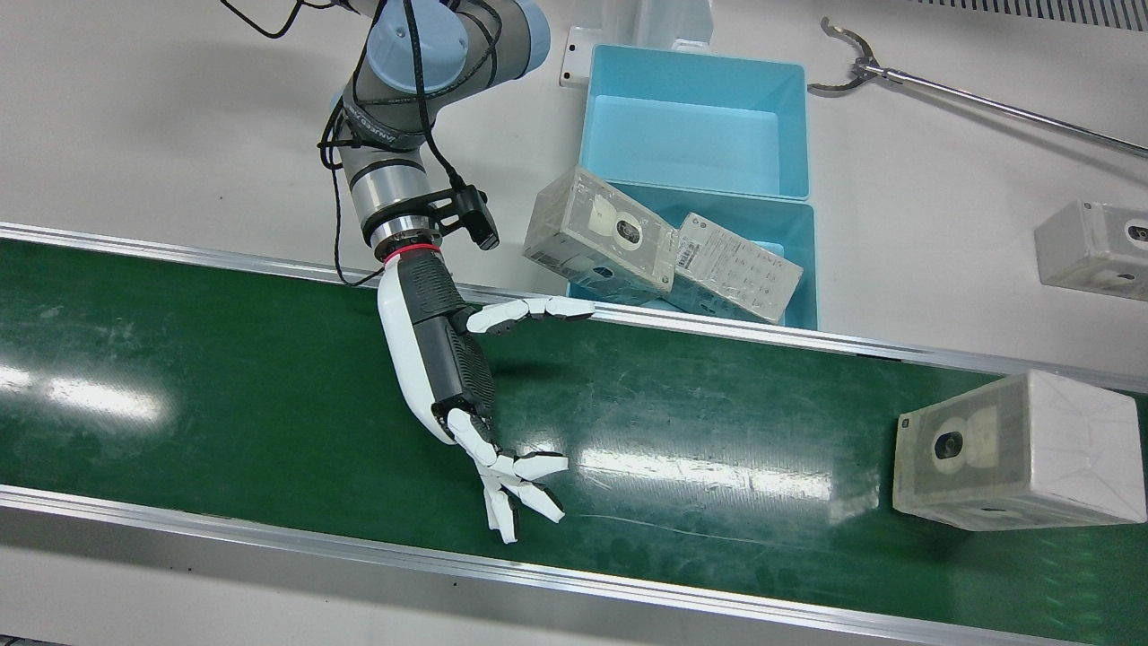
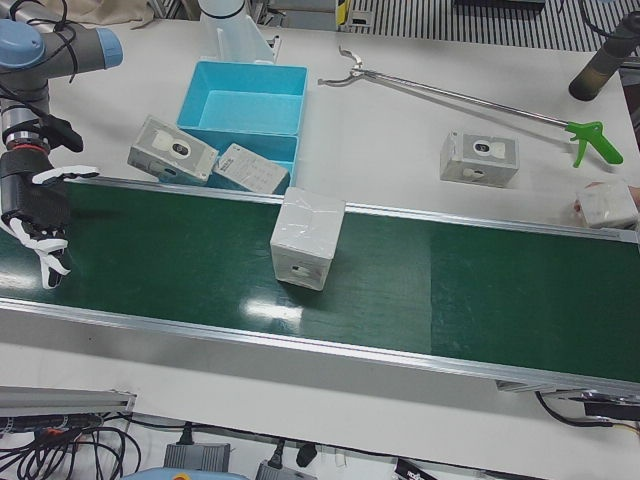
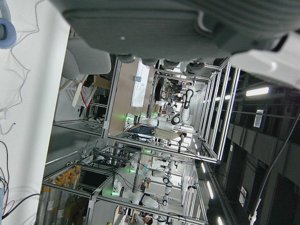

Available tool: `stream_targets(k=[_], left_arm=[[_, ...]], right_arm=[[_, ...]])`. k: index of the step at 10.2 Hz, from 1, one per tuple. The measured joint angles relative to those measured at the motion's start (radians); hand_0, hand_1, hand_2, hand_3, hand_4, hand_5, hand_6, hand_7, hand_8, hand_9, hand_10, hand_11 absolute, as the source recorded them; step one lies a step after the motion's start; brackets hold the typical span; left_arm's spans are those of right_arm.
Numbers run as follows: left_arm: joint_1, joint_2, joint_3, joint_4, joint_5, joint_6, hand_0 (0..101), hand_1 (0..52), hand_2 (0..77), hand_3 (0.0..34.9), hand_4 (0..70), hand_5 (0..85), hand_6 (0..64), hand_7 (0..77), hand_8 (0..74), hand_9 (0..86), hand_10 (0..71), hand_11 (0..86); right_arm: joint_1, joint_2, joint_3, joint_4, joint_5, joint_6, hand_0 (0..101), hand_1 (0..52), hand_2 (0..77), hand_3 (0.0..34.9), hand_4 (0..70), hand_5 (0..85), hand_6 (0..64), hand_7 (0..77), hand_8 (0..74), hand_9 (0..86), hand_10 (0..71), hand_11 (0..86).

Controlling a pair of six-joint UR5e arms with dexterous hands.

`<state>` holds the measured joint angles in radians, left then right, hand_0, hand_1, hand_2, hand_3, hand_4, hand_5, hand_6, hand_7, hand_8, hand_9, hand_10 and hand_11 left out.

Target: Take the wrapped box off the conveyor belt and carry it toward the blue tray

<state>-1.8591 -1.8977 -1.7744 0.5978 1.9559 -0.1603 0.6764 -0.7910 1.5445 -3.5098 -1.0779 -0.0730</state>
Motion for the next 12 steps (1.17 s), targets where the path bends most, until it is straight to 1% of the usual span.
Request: stream_targets(k=[3,4,5,6,7,8,11,12], left_arm=[[0.000,0.000,0.000,0.000,0.000,0.000,0,0.0,0.5,0.0,0.0,1.1,0.5,0.5,0.5,0.0,0.5,0.5],[0.000,0.000,0.000,0.000,0.000,0.000,0,0.0,1.1,0.0,0.0,1.1,0.5,0.5,0.5,0.5,0.5,0.5],[0.000,0.000,0.000,0.000,0.000,0.000,0,0.0,1.1,0.0,0.0,1.1,0.0,0.5,0.5,0.0,0.5,0.5],[0.000,0.000,0.000,0.000,0.000,0.000,0,0.0,1.1,0.0,0.0,1.1,0.5,0.5,0.5,0.0,0.5,0.5],[0.000,0.000,0.000,0.000,0.000,0.000,0,0.0,1.1,0.0,0.0,1.1,0.5,0.5,0.5,0.0,0.5,0.5],[0.000,0.000,0.000,0.000,0.000,0.000,0,0.0,0.5,0.0,0.0,1.1,0.5,0.0,0.5,0.5,0.5,0.5],[0.000,0.000,0.000,0.000,0.000,0.000,0,0.0,0.5,0.0,0.0,1.1,0.5,0.5,0.5,0.0,0.5,0.5],[0.000,0.000,0.000,0.000,0.000,0.000,0,0.0,0.5,0.0,0.0,1.1,0.5,0.0,0.5,0.5,0.5,0.5]], right_arm=[[0.000,-0.001,0.010,0.000,0.001,-0.003,50,16.9,14.7,0.0,15.3,30.0,7.1,8.7,2.2,4.4,0.0,1.1],[-0.001,-0.001,0.012,0.001,0.001,-0.004,50,16.9,13.6,0.0,15.3,29.5,7.1,8.7,0.5,4.4,0.0,1.1],[-0.001,-0.001,0.012,0.000,0.000,-0.005,50,16.9,14.7,0.8,13.6,28.4,7.1,8.7,0.5,4.4,0.0,1.1],[-0.001,-0.001,0.012,0.000,-0.001,-0.007,50,16.9,14.7,0.8,13.6,28.4,7.1,8.7,0.5,4.4,0.0,1.1],[0.000,-0.001,0.013,-0.001,-0.003,-0.007,51,19.6,15.3,2.4,13.6,28.4,6.0,7.6,1.1,2.7,0.0,1.1],[0.002,-0.001,0.013,-0.002,-0.004,-0.008,51,19.6,15.8,4.6,13.6,28.4,6.0,7.6,1.1,2.7,0.0,1.1],[0.005,-0.003,0.016,-0.005,-0.006,-0.009,51,19.6,15.8,5.2,12.0,27.8,6.0,7.6,1.1,2.7,0.0,1.1],[0.005,-0.003,0.018,-0.006,-0.006,-0.010,51,18.5,13.1,5.7,11.5,27.3,4.4,7.6,1.1,2.7,0.0,1.1]])
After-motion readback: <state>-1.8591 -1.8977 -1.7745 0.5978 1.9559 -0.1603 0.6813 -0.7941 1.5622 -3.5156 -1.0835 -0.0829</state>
